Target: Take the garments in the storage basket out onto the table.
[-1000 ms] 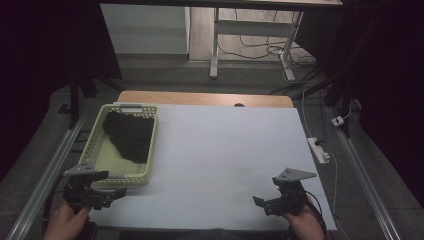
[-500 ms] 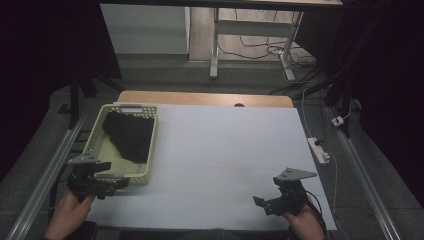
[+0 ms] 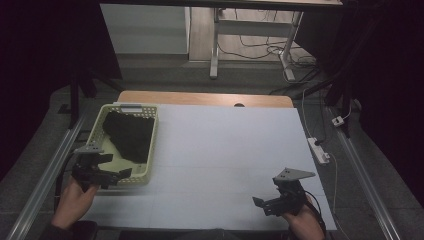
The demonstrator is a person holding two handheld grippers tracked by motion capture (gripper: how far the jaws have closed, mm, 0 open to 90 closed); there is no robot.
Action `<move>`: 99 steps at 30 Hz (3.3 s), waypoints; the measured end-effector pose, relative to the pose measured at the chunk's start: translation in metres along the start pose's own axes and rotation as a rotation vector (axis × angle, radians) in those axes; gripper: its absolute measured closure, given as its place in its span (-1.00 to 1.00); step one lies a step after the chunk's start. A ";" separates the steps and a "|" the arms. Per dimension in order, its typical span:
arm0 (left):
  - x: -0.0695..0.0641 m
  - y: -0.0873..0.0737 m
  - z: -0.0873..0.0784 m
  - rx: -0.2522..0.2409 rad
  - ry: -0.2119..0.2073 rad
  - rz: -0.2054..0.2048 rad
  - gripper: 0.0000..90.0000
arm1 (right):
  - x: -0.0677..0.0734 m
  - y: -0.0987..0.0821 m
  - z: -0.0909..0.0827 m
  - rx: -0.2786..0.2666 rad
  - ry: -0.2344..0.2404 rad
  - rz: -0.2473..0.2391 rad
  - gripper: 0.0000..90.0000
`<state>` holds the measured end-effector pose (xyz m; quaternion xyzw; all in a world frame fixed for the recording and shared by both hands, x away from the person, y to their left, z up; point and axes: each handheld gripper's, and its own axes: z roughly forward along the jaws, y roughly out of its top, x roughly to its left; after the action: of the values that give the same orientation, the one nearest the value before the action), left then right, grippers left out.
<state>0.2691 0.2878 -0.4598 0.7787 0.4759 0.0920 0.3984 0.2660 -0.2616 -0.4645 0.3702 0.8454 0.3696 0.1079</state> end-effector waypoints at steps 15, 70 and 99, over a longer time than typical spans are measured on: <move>0.018 0.023 0.020 -0.001 0.005 -0.001 -0.98 | 0.001 0.000 0.001 0.010 -0.001 -0.008 -1.00; 0.109 0.101 0.129 0.332 0.160 -0.011 -1.00 | 0.002 0.001 0.004 0.045 0.004 -0.032 -1.00; 0.100 0.103 0.144 0.467 0.289 -0.089 0.40 | 0.004 0.001 0.004 0.054 -0.006 -0.035 -1.00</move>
<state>0.4664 0.2690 -0.5061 0.8067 0.5697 0.0724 0.1397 0.2656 -0.2565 -0.4664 0.3592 0.8610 0.3438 0.1071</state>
